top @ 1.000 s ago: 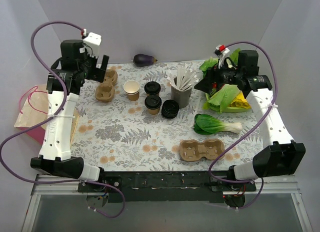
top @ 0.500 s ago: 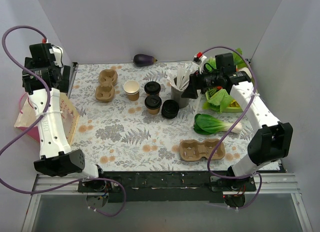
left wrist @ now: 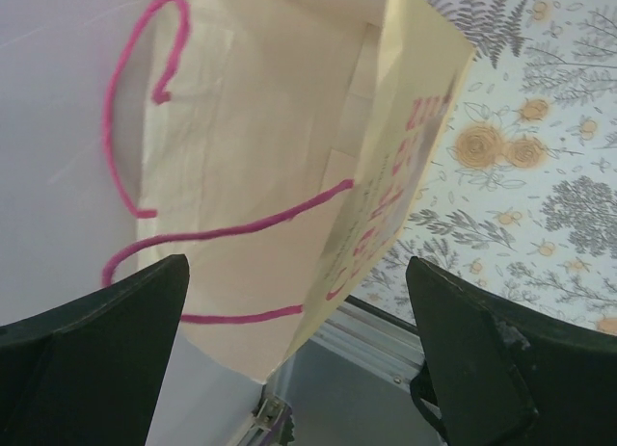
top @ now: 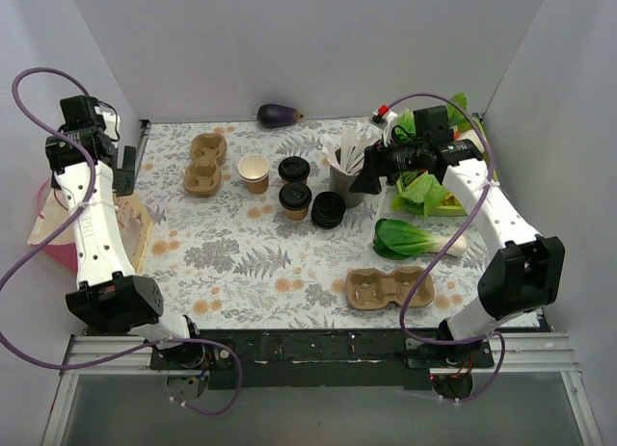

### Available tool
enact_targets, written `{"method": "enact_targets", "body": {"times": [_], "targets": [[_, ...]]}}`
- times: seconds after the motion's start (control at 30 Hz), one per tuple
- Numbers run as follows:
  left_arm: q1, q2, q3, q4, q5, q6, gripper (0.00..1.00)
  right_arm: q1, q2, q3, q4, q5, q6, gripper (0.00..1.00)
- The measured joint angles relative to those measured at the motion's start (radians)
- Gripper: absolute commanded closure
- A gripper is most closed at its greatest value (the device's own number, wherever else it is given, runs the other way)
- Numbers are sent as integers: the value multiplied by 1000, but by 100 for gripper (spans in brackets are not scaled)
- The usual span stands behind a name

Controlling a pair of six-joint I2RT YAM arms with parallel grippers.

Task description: Pack the takeout coffee

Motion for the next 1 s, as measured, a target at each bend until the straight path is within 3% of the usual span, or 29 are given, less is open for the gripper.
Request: {"method": "enact_targets", "body": {"times": [0.2, 0.3, 0.37, 0.47, 0.6, 0.77, 1.0], "targets": [[0, 48, -51, -1, 87, -11, 19, 4, -33, -42, 5, 1, 2, 12], [0, 60, -64, -1, 114, -11, 50, 4, -51, -61, 5, 5, 2, 12], [0, 68, -64, -1, 126, -14, 93, 4, -57, -66, 5, 7, 2, 12], [0, 85, -63, -1, 141, -5, 87, 4, -66, -71, 7, 13, 2, 12], [0, 88, -62, -1, 155, 9, 99, 4, -84, -92, 9, 20, 1, 12], [-7, 56, -78, 3, 215, 55, 100, 4, -87, -99, 7, 29, 0, 12], [-62, -127, -191, 0, 298, 173, 100, 4, -87, -99, 1, 35, -8, 12]]}}
